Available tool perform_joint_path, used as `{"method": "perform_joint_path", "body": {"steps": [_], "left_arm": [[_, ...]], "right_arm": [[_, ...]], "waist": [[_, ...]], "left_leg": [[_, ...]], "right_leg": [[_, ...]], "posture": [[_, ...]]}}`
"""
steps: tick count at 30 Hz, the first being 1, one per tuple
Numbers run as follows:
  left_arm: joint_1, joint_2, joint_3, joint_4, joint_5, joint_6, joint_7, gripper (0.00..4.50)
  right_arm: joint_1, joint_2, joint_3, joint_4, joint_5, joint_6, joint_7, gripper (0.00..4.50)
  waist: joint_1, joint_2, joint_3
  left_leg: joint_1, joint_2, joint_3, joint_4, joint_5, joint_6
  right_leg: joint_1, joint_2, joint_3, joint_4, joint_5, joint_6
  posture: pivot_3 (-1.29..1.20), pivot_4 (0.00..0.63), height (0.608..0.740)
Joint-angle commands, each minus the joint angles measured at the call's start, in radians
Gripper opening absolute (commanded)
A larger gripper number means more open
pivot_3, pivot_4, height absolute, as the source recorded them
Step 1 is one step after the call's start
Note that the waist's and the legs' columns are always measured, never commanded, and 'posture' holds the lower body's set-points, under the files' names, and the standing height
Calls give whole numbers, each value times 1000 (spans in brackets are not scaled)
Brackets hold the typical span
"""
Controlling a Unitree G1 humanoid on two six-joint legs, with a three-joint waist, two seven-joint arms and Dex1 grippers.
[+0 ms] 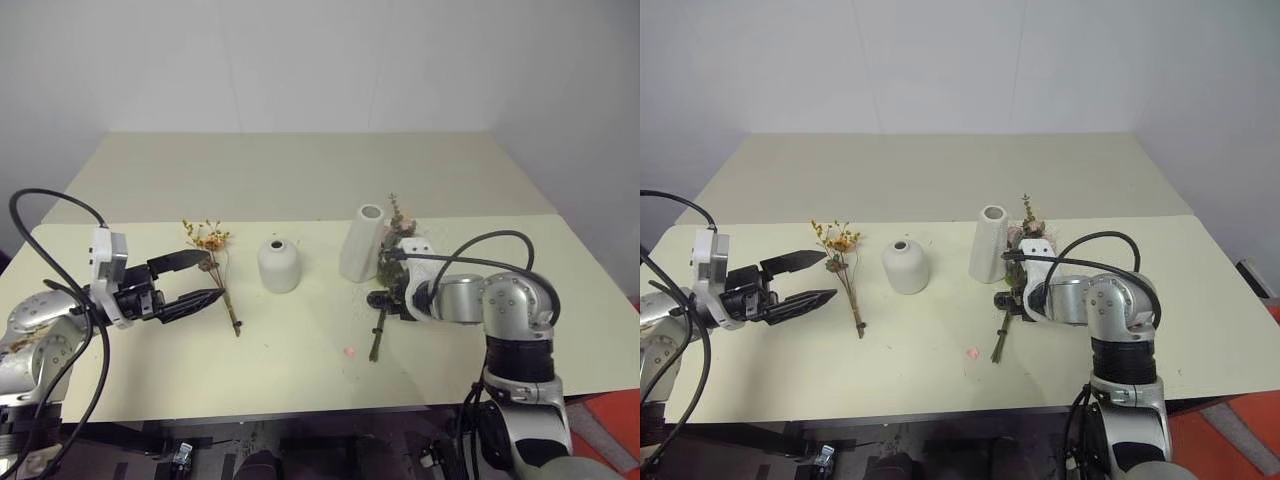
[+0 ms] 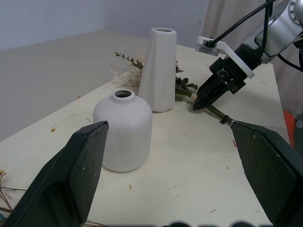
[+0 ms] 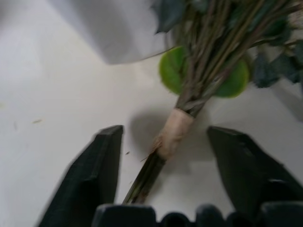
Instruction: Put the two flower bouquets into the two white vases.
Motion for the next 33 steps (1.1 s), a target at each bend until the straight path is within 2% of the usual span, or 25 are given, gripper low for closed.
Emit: {"method": "perform_joint_path", "body": {"steps": [1, 6, 7, 12, 16, 19, 23, 27, 33], "left_arm": [[4, 1, 33, -38, -1, -30, 20, 4500], [9, 1, 32, -43, -5, -29, 27, 4500], [9, 1, 30, -43, -5, -30, 29, 4500], [0, 2, 22, -36, -1, -33, 31, 4500], [-17, 3, 14, -20, 6, -39, 27, 4500], [-33, 3, 7, -8, 10, -43, 25, 4500], [-59, 1, -6, 9, 16, -43, 20, 4500], [-76, 2, -10, 18, 14, -39, 18, 4500], [-64, 7, 2, 1, 7, -34, 24, 4500]], "right_arm": [[-38, 0, -45, 24, -25, 8, -4, 2000], [-48, 5, -98, 46, -71, 8, -15, 391], [-50, 14, -116, 46, -86, 8, -21, 244], [-64, 59, -185, -3, -205, -19, -70, 237], [-50, 52, -120, -146, -342, -374, -84, 237], [-44, 46, -65, -212, -428, -687, -5, 237], [-66, 130, -105, -266, -341, -964, 161, 237], [-71, 195, -108, -227, -282, -1128, 285, 237], [-121, 244, -60, -60, -336, -1320, 363, 237]], "waist": [[0, 0, 0], [1, 0, 0], [1, 0, 0], [-1, 0, 0], [0, 2, 1], [-1, 2, 1], [-7, 2, 1], [-9, 3, 2], [-9, 3, 2]], "left_leg": [[0, 0, 0, 0, 0, 0], [0, 0, 0, 0, 0, 0], [0, 0, 0, 0, 0, 0], [0, 0, 0, 0, 0, 0], [0, 0, 0, 0, 0, 0], [-2, 0, 0, -1, 0, 0], [-2, 0, 0, -2, 0, 0], [0, 1, 0, -2, 0, 0], [1, 1, 0, -1, 0, 0]], "right_leg": [[0, 0, 0, 0, 0, 0], [0, 0, 0, 0, 0, 0], [0, 0, 0, 0, 0, 0], [0, 0, 0, 0, 0, 0], [-1, 0, 0, 0, 0, 0], [-2, 0, 0, 0, 0, 0], [-3, 1, 0, -1, 0, 0], [-2, 1, 0, 0, 0, 0], [-2, 1, 0, 1, 0, 0]], "posture": [[0, 150, 740], [0, 150, 740], [0, 150, 740], [0, 150, 740], [0, 150, 740], [0, 150, 740], [0, 150, 740], [0, 150, 740], [0, 150, 740]]}}
